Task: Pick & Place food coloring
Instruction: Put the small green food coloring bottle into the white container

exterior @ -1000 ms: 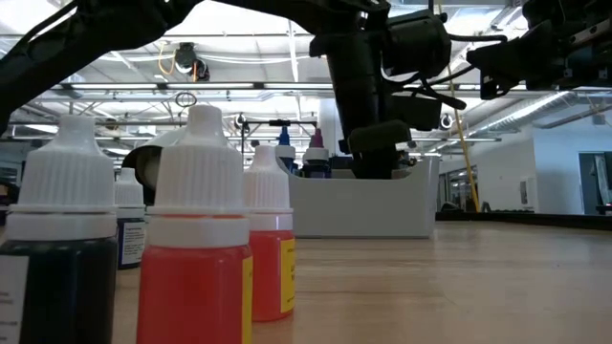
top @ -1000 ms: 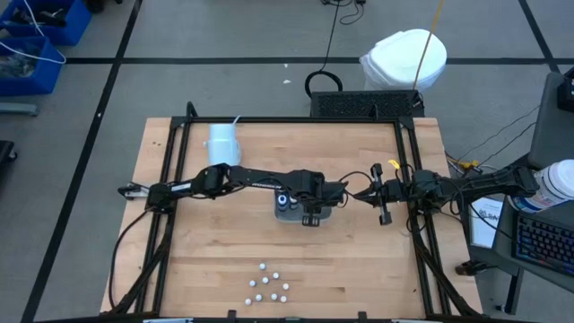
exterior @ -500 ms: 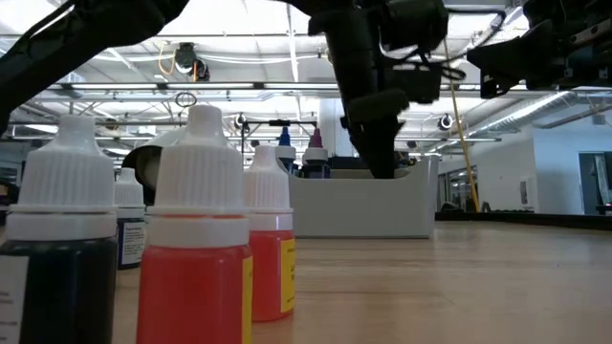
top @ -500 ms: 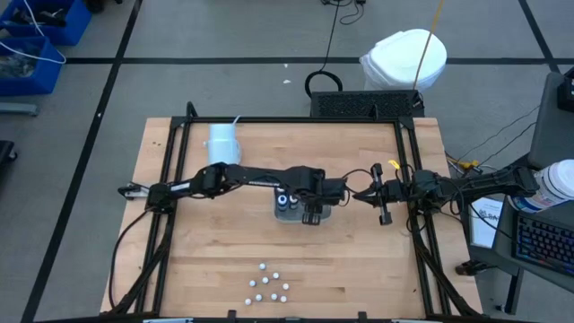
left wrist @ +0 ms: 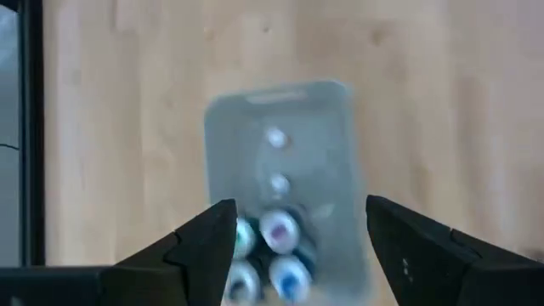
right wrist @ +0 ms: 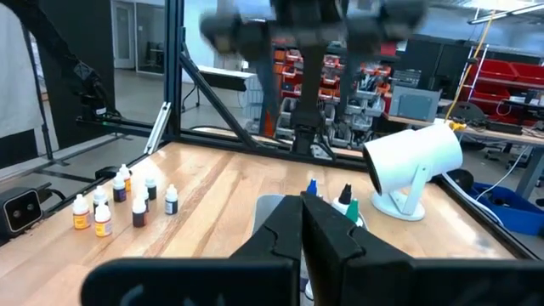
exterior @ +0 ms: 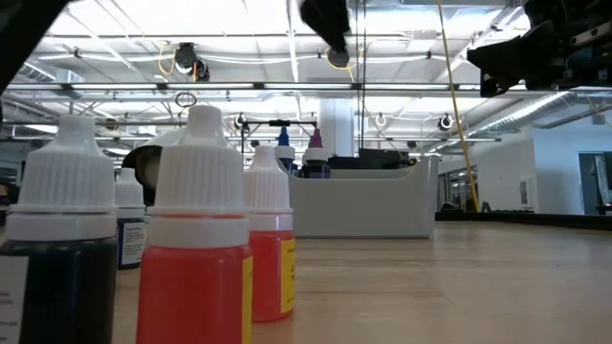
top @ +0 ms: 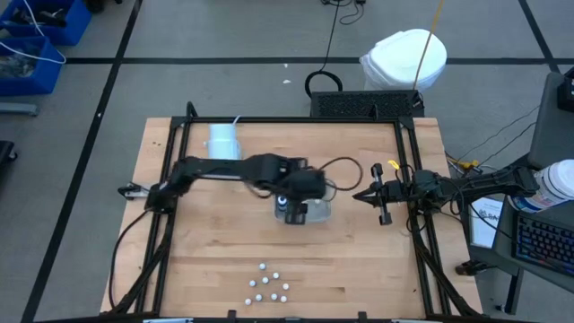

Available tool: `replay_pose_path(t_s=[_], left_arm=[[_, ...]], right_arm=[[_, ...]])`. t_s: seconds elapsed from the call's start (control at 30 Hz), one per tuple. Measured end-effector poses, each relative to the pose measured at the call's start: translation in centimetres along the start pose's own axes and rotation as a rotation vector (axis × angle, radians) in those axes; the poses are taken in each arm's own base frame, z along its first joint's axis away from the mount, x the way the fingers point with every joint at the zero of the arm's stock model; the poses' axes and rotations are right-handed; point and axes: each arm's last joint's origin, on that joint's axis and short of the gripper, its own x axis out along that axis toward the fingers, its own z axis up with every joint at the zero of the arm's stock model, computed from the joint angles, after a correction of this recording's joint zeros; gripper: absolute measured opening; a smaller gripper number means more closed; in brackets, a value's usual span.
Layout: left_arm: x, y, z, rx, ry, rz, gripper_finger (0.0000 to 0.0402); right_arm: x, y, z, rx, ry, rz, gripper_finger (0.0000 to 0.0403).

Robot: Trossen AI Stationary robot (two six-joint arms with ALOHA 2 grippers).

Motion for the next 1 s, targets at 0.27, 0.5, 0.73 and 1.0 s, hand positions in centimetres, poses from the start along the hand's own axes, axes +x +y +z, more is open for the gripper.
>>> replay_pose_path(t_s=[0.27, 0.5, 0.73, 1.0], left_arm=[[-7.2, -6.4, -2.7, -0.118, -0.002, -0.08, 0.0228], [-7.2, -13.9, -4.4, -0.081, 0.054, -0.116, 0.0219], [-4.2, -18.2, -5.1, 0.012, 0.11, -0.043, 0.0219], [2.3, -20.7, -5.5, 0.201, 0.282, -0.071, 0.0218]], right_arm=[[0.0, 0.0, -0.1, 0.015, 0.007, 0.001, 0.0], [0.0, 0.0, -0.1, 0.04, 0.009, 0.001, 0.0], [0.0, 0.0, -0.1, 0.05, 0.01, 0.001, 0.0], [0.0, 0.0, -0.1, 0.05, 0.011, 0.001, 0.0]])
